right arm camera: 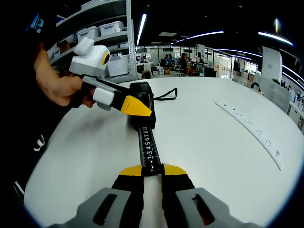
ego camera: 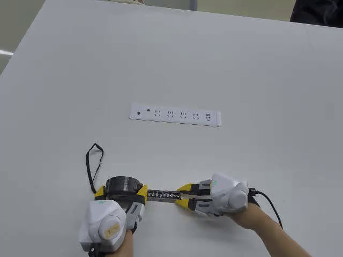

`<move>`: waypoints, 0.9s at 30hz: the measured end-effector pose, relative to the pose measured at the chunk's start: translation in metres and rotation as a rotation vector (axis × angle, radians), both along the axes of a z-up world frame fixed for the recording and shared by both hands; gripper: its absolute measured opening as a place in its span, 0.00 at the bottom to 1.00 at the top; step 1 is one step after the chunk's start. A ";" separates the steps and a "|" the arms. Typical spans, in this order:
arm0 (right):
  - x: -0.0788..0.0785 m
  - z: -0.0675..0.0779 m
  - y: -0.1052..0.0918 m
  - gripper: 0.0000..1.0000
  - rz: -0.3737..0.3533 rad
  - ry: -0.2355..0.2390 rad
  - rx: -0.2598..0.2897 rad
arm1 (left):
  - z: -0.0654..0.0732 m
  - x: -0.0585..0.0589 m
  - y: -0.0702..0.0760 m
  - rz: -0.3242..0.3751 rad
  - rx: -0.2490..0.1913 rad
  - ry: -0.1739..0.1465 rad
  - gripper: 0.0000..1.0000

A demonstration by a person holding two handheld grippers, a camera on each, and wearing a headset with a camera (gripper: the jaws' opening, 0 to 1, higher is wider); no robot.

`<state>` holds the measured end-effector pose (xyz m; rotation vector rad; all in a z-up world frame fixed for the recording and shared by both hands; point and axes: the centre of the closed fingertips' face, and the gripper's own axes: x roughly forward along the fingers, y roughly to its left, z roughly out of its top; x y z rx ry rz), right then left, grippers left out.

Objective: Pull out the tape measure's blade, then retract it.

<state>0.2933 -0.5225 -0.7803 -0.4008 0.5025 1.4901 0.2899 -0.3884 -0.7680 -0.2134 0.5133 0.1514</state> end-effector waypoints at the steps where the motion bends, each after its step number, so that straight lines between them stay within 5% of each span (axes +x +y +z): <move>1: 0.000 0.000 0.002 0.11 0.003 -0.001 0.001 | 0.000 0.000 0.000 0.000 0.000 0.000 0.61; 27: -0.001 -0.003 0.030 0.11 0.006 -0.008 0.022 | 0.003 0.001 -0.001 0.001 -0.038 -0.001 0.60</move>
